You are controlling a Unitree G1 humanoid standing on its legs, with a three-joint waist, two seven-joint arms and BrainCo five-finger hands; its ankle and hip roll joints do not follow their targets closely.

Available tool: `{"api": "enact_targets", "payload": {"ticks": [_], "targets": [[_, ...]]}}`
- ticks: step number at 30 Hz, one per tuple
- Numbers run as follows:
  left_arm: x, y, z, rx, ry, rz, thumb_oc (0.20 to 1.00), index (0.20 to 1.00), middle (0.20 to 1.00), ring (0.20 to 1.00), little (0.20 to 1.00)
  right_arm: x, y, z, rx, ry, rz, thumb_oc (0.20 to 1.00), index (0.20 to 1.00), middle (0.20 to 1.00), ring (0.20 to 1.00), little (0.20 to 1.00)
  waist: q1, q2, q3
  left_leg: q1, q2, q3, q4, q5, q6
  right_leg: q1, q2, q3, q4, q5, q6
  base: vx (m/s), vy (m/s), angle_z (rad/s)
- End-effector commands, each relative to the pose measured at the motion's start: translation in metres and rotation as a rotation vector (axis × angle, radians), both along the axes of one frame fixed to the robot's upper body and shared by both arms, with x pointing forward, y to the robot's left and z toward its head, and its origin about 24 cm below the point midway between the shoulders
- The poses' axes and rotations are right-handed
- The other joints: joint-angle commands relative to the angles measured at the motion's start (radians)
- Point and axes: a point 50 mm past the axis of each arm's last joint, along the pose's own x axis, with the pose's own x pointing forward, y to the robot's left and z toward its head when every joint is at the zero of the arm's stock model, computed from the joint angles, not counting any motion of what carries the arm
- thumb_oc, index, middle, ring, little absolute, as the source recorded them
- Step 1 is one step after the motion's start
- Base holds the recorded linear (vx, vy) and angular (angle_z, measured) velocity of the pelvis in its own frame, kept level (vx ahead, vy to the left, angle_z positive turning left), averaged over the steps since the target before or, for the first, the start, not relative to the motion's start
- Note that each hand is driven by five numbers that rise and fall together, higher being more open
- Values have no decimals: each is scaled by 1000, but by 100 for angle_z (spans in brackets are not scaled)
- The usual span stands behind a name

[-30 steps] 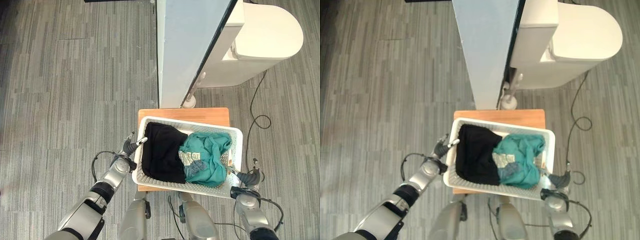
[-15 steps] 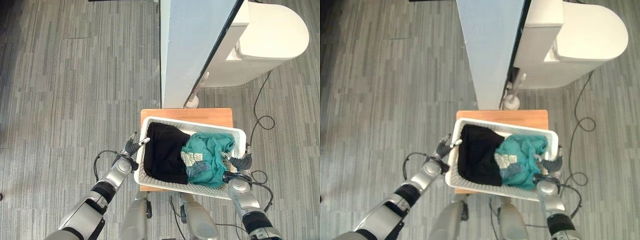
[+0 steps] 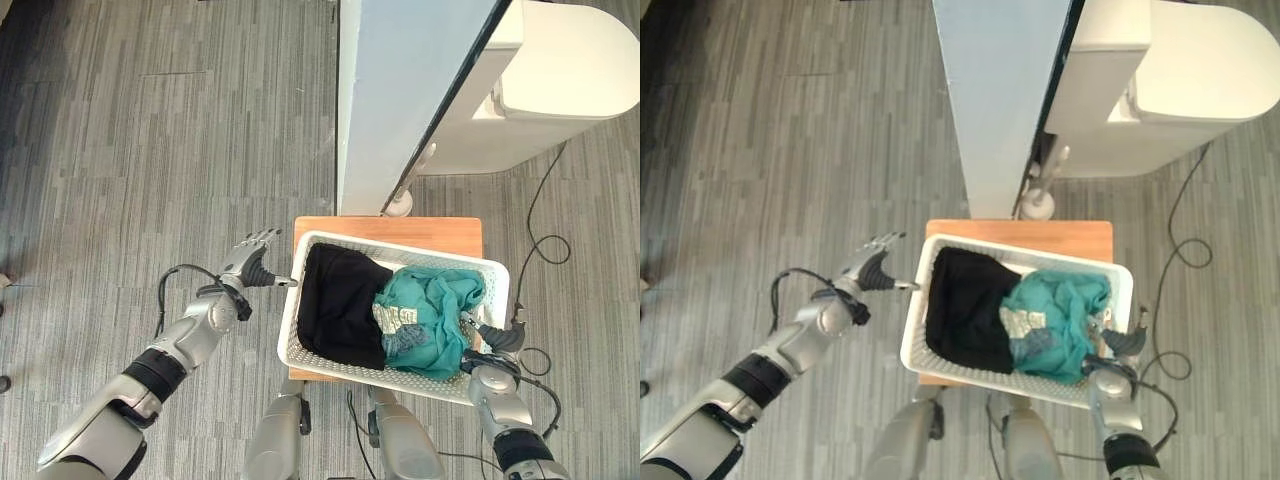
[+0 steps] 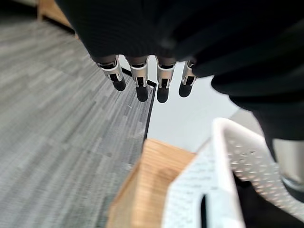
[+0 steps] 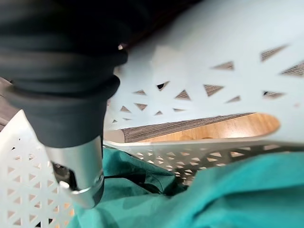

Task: Grab the laundry basket,head to the washer,open it,put in the laundry and shut it.

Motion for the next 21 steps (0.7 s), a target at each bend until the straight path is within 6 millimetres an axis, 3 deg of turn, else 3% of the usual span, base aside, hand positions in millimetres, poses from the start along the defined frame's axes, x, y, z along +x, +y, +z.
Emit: {"api": "enact_targets", "payload": {"ticks": [1,12,21], "targets": [[8,0,4,29,-11,12,1000,1000,1000,1000,1000,-5,15,-11,78,64,161,1000,1000,1000,1000,1000,31,-34,-13,39,-45,-36,8,-117,65,-68,-47,-76,21,29,23,-5,1,3],[8,14,-11,5,28,124,1000,1000,1000,1000,1000,-3,27,-2,81,38,305,1000,1000,1000,1000,1000,27,-55,-9,40,-43,-36,6,-116,63,-73,-40,-71,18,31,18,0,0,0],[17,3,-17,-45,40,158,1000,1000,1000,1000,1000,-1,31,3,68,15,335,1000,1000,1000,1000,1000,16,-67,-8,36,-39,-37,5,-115,62,-79,-35,-70,15,32,14,0,0,0]]}}
